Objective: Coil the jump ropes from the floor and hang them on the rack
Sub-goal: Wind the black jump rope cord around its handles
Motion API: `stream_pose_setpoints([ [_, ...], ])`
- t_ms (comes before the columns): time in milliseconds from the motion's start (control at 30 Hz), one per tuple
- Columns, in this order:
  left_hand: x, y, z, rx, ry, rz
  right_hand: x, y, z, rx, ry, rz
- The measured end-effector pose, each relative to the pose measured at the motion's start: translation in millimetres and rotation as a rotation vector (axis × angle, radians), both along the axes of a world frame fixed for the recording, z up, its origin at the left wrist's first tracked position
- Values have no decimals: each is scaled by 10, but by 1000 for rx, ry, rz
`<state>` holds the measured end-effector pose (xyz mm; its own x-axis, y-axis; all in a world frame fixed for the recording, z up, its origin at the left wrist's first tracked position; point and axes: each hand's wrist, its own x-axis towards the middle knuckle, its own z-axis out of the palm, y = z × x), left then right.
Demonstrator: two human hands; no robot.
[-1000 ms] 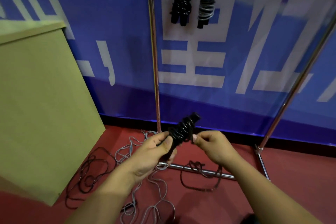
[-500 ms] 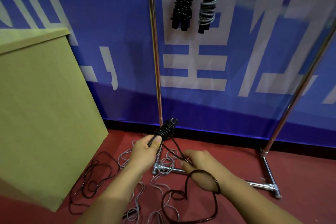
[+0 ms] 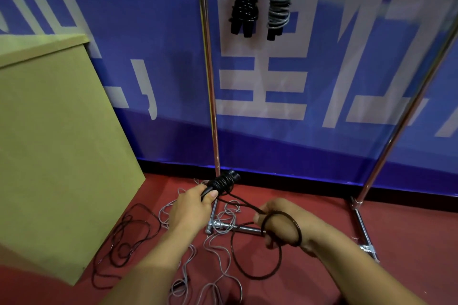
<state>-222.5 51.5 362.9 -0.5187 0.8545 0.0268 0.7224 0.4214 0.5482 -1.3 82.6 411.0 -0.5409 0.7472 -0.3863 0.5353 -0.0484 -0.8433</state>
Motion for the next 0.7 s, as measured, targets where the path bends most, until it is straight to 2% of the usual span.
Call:
stream_pose_setpoints([
  [133,52,25,-15,-9,66,14,44,64,116,-50,-104,-40],
  [267,29,33,-61,-22,94,28,157,81,199,12,-217,-12],
  [400,-12,29,-75,-37,99,39,238,71,201,97,-175,-15],
  [533,27,37,-74,-67,118,12,209,44,152,118,-13,-114],
  [600,37,41,-72,-112,108,-21,226,33,162,237,10,-106],
  [700,39,47,-89,-261,89,-156,251,22,194,603,-162,67],
])
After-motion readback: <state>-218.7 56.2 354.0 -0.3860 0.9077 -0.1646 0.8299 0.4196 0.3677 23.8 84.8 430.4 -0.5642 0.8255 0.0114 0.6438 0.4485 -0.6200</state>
